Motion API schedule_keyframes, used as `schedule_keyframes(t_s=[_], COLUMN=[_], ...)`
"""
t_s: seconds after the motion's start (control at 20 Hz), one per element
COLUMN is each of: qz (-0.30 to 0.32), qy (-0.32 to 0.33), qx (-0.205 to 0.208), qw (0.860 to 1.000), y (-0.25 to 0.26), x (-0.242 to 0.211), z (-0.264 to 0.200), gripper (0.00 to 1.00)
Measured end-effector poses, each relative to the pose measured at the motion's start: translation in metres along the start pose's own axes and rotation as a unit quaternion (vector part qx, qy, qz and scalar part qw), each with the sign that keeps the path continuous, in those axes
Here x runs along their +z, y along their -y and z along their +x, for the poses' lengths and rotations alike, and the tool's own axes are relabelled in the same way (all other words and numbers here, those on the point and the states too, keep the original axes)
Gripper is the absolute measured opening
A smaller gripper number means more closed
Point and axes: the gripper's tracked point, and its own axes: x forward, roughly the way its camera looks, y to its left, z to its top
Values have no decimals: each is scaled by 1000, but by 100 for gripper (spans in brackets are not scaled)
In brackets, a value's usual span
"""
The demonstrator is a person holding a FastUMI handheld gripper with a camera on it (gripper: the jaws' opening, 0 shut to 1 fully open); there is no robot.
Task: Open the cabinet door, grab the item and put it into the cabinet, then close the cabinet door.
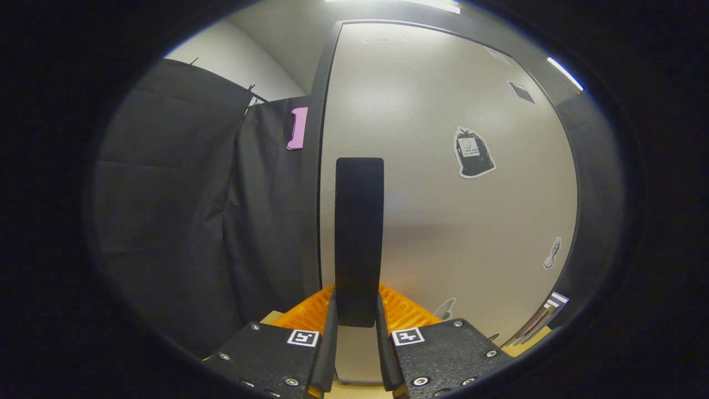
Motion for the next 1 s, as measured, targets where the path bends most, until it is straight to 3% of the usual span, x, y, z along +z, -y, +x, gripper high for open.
schedule_keyframes(t_s=[0.4, 1.0], qz=[13, 33], qy=[-15, -23], qx=[31, 115], qw=[999, 993], y=[-1, -1], x=[-1, 0], z=[-10, -70], gripper=[31, 32])
